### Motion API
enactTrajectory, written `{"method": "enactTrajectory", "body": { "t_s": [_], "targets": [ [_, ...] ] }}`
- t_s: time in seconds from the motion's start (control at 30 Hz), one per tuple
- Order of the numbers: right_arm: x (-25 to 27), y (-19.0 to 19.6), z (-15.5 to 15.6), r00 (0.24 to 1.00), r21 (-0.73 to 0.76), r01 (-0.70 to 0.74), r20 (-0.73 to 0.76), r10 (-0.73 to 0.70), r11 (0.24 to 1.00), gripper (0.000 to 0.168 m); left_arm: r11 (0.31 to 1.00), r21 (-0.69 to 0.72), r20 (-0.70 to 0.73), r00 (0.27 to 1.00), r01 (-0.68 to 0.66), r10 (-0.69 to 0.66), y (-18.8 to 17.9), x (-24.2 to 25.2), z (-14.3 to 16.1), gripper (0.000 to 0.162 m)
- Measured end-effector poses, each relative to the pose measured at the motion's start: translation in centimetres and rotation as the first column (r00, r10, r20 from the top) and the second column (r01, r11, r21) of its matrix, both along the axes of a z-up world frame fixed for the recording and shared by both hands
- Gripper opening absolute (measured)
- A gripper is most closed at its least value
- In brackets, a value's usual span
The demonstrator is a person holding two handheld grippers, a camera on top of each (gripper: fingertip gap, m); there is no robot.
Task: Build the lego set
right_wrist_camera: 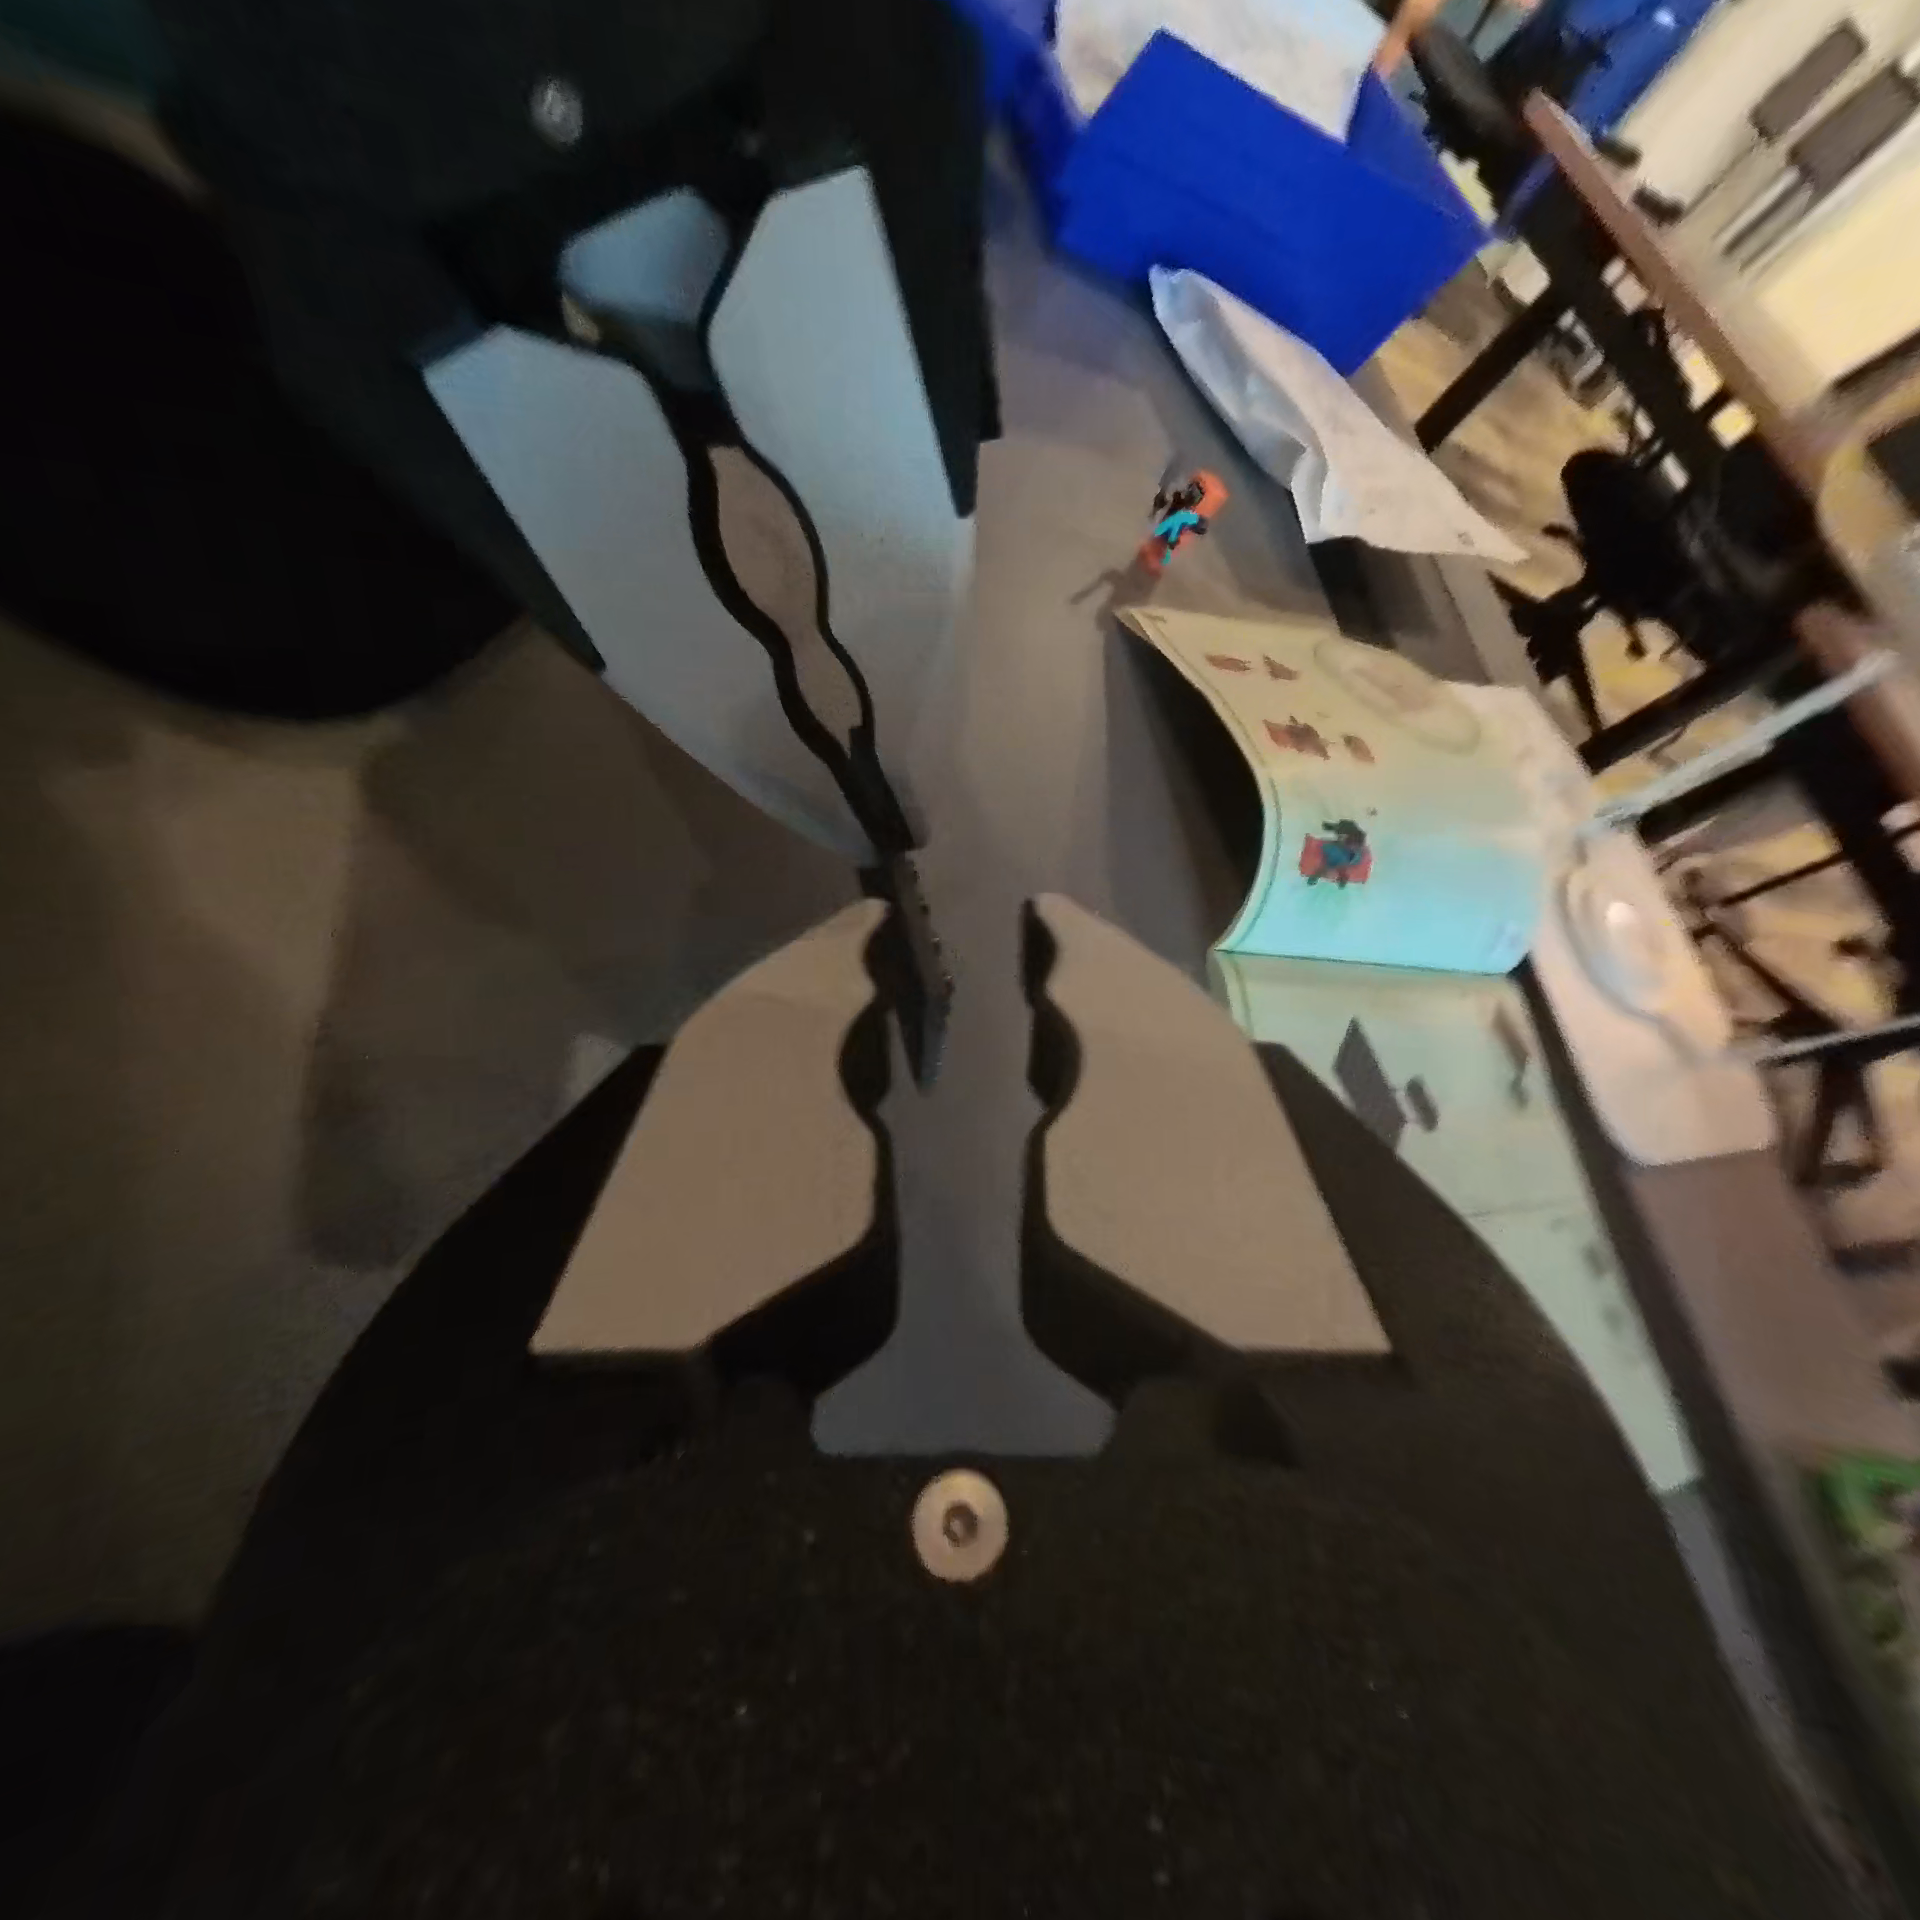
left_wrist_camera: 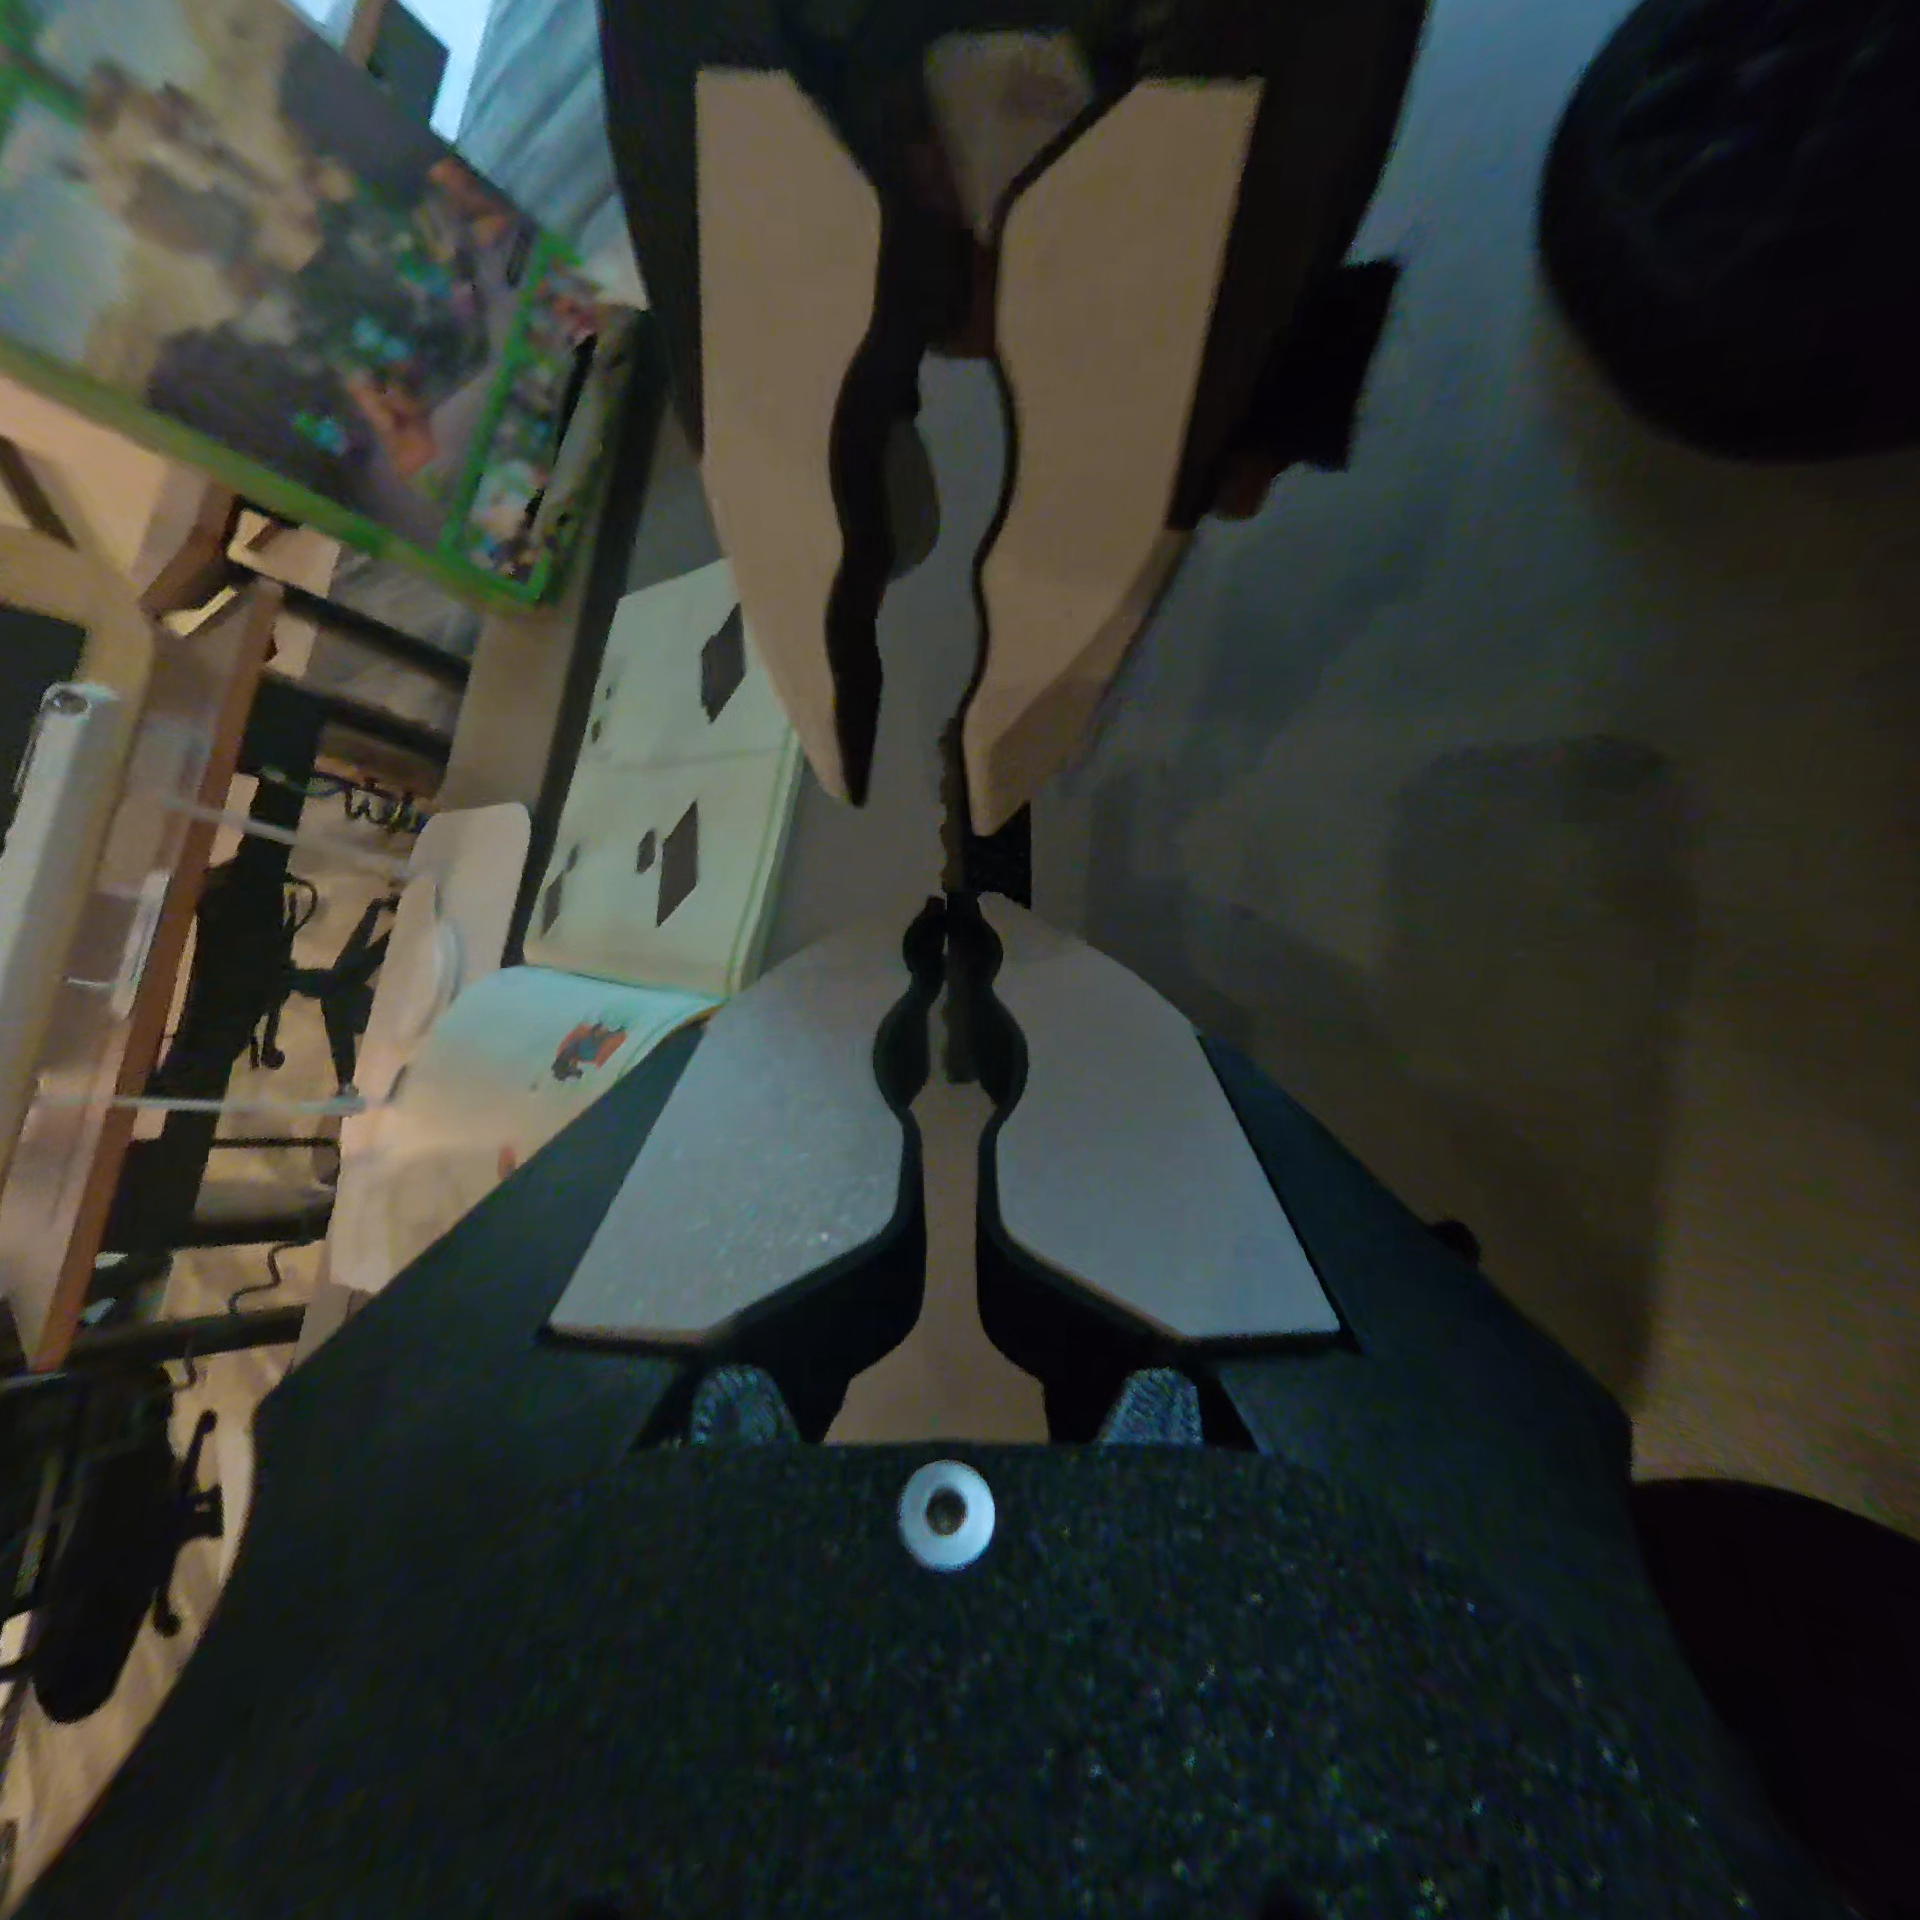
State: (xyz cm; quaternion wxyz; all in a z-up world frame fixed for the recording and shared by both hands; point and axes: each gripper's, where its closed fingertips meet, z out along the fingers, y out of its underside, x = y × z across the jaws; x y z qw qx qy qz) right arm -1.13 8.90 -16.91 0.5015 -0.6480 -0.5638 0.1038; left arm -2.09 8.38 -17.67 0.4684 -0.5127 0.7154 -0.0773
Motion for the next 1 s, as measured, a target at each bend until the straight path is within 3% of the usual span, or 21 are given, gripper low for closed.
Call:
{"method": "enactTrajectory", "body": {
  "t_s": [0.13,0.27,0.33,0.47,0.57,0.83,1.0],
  "targets": [
    [-0.6,-0.6,-0.7,0.996,0.013,-0.079,0.043,0.078,0.997,0.005,1.000,-0.007,-0.007,1.000,-0.001,0.001,0.0,-0.4,-0.1,0.004],
    [-0.9,-0.6,-1.3,0.991,0.075,-0.124,0.069,0.118,0.989,0.003,0.997,-0.081,-0.004,1.000,-0.009,0.009,-0.1,-1.0,-0.6,0.006],
    [-0.5,-0.2,-2.0,0.987,0.134,-0.131,0.106,0.117,0.982,0.003,0.986,-0.166,-0.004,1.000,-0.018,0.017,-0.2,-1.8,-1.0,0.023],
    [0.3,0.3,-4.1,0.968,0.249,-0.172,0.223,0.117,0.953,0.003,0.945,-0.323,0.056,0.995,-0.057,0.079,0.4,-3.5,-1.1,0.024],
    [0.2,-0.1,-5.6,0.952,0.259,-0.222,0.267,0.151,0.940,0.003,0.931,-0.354,0.057,0.992,-0.089,0.117,0.7,-4.2,-1.7,0.023],
    [0.4,-1.3,-7.5,0.932,0.082,-0.255,0.286,0.223,0.963,0.008,0.906,-0.411,0.014,0.992,-0.105,0.122,0.0,-3.7,-4.1,0.020],
    [-0.1,-2.8,-7.5,0.960,-0.108,-0.195,0.182,0.213,0.975,0.031,0.881,-0.460,-0.003,0.992,-0.114,0.127,-0.2,-3.1,-5.0,0.022]
  ]
}}
